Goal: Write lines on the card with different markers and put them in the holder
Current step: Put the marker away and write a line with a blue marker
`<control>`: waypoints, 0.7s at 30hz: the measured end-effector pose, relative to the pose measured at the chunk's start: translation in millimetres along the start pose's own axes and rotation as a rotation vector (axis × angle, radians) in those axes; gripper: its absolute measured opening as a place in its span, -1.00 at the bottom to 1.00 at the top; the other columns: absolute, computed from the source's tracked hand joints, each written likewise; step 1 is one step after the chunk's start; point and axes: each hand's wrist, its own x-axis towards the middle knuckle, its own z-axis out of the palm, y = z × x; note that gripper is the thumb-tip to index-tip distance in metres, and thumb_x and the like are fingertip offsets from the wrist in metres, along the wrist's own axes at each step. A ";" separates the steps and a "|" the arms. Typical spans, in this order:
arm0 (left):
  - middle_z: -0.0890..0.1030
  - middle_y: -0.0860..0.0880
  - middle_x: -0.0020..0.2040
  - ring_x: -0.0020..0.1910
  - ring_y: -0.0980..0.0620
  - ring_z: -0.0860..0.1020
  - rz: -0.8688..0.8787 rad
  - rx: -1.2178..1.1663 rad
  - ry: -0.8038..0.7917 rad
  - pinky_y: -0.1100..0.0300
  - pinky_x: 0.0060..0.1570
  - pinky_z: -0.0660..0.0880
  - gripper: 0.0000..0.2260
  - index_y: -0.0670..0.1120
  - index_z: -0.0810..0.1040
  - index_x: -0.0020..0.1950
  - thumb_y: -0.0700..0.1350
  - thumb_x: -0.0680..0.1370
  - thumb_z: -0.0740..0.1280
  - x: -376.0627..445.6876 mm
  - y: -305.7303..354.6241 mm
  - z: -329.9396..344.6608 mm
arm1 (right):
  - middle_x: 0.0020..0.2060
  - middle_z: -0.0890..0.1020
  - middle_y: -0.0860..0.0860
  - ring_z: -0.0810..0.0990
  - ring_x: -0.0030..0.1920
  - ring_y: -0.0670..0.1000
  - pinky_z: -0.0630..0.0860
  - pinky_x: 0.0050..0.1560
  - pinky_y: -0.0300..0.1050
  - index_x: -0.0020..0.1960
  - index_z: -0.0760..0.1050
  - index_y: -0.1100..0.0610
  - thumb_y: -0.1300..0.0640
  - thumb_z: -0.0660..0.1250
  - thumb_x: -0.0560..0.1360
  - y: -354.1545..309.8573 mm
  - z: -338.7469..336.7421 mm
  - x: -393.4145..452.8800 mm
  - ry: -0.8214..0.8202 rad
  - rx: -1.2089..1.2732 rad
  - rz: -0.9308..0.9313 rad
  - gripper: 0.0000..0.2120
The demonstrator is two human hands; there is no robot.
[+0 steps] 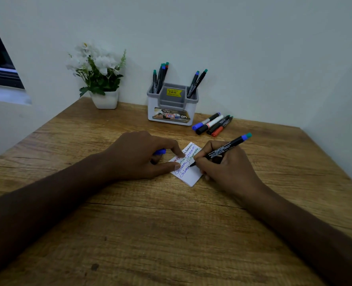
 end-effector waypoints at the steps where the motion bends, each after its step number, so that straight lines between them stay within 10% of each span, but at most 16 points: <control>1: 0.53 0.14 -0.39 -0.34 0.21 0.50 -0.001 -0.002 0.000 0.34 -0.36 0.23 -0.62 0.37 0.45 0.34 0.40 0.55 0.21 -0.2 0.5 -0.3 | -0.32 0.72 0.00 0.65 -0.34 -0.08 0.66 -0.21 0.00 -0.13 0.69 0.03 0.17 0.49 0.52 0.4 -0.3 -0.2 0.014 -0.007 0.001 -0.92; 21: 0.53 0.14 -0.38 -0.34 0.21 0.50 -0.009 0.006 -0.009 0.29 -0.35 0.31 -0.61 0.38 0.45 0.34 0.41 0.54 0.19 0.4 1.1 -1.0 | -0.31 0.73 0.03 0.68 -0.36 -0.05 0.65 -0.26 -0.12 -0.12 0.66 0.02 0.19 0.46 0.55 -0.1 0.5 -0.1 0.056 -0.001 0.035 -0.90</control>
